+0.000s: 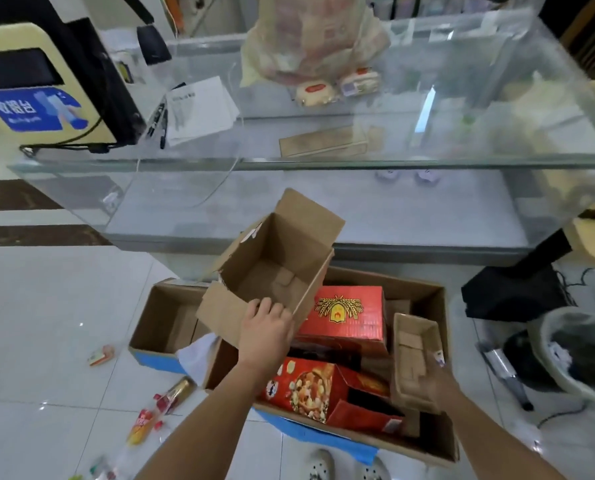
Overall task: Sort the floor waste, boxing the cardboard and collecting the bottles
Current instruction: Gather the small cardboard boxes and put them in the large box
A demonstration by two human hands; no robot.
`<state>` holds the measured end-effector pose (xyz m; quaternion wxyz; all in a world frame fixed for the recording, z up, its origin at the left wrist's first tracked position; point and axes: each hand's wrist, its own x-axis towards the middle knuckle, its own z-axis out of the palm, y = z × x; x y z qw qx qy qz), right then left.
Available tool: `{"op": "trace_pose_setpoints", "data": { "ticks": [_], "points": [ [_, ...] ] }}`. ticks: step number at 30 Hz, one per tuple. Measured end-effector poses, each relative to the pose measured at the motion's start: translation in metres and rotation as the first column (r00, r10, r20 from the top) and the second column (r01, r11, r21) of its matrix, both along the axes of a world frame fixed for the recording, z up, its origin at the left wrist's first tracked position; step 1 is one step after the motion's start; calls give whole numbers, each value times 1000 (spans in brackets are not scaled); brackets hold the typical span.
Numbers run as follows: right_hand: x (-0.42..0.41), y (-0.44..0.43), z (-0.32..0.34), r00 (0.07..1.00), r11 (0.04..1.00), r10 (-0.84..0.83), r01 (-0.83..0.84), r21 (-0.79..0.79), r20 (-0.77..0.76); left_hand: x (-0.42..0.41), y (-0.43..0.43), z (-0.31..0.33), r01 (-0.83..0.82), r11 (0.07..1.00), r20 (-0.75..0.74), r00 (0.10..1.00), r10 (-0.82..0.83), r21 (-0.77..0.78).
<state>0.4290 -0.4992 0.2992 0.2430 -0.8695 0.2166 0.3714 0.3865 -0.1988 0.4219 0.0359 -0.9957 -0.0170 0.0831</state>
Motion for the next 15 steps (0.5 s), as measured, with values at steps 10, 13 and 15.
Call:
{"op": "trace_pose_setpoints", "data": {
  "ticks": [10,13,15],
  "points": [
    [-10,12,2,988,990,132,-128,-59,84,2,19,22,258,966,143,956,-257,13],
    [7,40,67,836,930,350,-256,-263,422,8,25,38,439,897,165,882,-441,48],
    [22,55,104,627,822,555,-312,-477,546,13,29,49,556,828,128,818,-561,75]
  ]
}}
